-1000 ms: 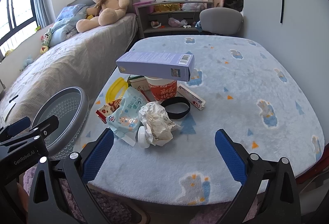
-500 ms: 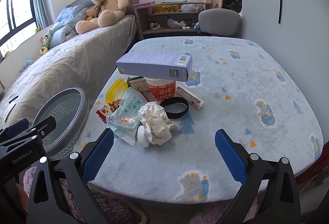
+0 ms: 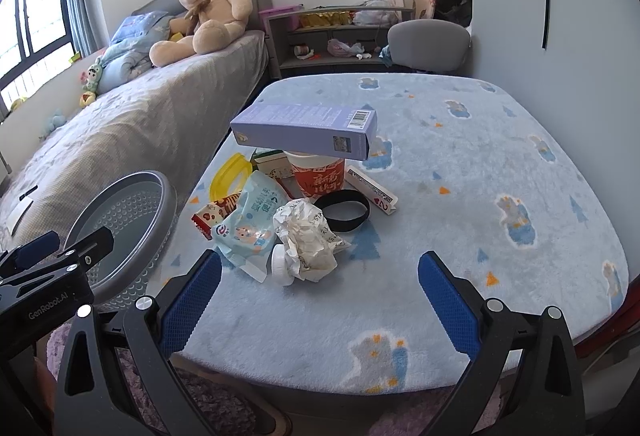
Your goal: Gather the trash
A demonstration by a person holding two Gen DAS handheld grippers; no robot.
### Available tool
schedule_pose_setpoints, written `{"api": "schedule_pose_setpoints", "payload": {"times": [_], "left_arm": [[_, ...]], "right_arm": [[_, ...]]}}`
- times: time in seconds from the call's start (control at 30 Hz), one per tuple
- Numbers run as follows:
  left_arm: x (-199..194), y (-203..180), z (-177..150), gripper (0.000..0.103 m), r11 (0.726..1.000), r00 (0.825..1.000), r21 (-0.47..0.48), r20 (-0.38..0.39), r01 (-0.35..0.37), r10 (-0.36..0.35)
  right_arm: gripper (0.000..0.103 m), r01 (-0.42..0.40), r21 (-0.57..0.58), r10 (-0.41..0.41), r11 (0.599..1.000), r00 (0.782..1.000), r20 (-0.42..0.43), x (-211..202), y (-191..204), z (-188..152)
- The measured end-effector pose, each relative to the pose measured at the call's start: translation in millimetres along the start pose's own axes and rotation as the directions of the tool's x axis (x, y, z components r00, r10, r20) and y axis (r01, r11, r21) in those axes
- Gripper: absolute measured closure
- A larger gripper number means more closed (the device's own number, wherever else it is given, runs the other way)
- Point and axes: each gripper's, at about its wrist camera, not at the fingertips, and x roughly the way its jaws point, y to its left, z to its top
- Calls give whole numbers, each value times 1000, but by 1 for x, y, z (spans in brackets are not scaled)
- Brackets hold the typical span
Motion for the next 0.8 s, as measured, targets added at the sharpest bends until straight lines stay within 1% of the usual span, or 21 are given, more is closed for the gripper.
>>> {"api": "schedule_pose_setpoints", "payload": {"times": [0.23, 0.37, 0.6, 0.8], "left_arm": [[-2, -2, -3, 17, 1000, 1000, 0, -6, -1, 1], [2, -3, -5, 17, 1000, 1000, -6, -21, 3, -3], [21, -5, -9, 17, 1000, 998, -7, -61, 6, -7], [36, -4, -10, 17, 1000, 997, -13, -83, -6, 5]], "right_arm": [[6, -5, 6, 5, 1000, 1000, -13, 1, -1, -2], [6, -15, 14, 16, 1000, 999, -39, 10, -9, -6], [6, -49, 14, 50, 999, 995, -83, 30, -17, -11], [6, -77, 14, 78, 997, 991, -109, 52, -18, -8]]}}
